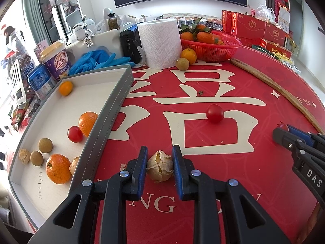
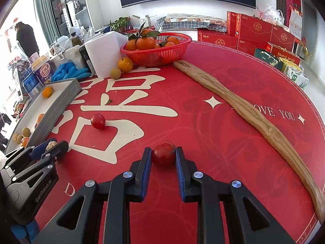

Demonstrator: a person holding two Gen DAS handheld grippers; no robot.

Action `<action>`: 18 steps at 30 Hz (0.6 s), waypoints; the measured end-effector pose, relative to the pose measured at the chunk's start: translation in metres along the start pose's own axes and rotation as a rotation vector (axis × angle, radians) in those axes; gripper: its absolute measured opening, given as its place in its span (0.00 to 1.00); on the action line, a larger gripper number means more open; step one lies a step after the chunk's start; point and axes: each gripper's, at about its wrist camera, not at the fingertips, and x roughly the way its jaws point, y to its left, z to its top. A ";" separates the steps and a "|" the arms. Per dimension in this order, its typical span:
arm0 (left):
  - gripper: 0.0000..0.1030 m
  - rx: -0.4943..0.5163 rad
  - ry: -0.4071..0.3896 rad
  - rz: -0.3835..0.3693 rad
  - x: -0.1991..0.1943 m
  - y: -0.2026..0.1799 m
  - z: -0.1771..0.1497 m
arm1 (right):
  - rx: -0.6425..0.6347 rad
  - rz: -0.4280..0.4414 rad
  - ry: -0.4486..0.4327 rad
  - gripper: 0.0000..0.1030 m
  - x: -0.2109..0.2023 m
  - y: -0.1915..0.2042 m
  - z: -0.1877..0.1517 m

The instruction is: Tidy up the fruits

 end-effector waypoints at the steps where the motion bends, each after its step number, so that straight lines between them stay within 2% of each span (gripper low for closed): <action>1: 0.25 0.004 0.000 0.004 0.000 -0.001 0.000 | 0.001 0.002 0.000 0.23 0.000 0.000 0.000; 18: 0.25 -0.016 0.002 0.012 0.000 -0.001 0.000 | 0.025 0.029 -0.003 0.23 -0.002 -0.005 0.000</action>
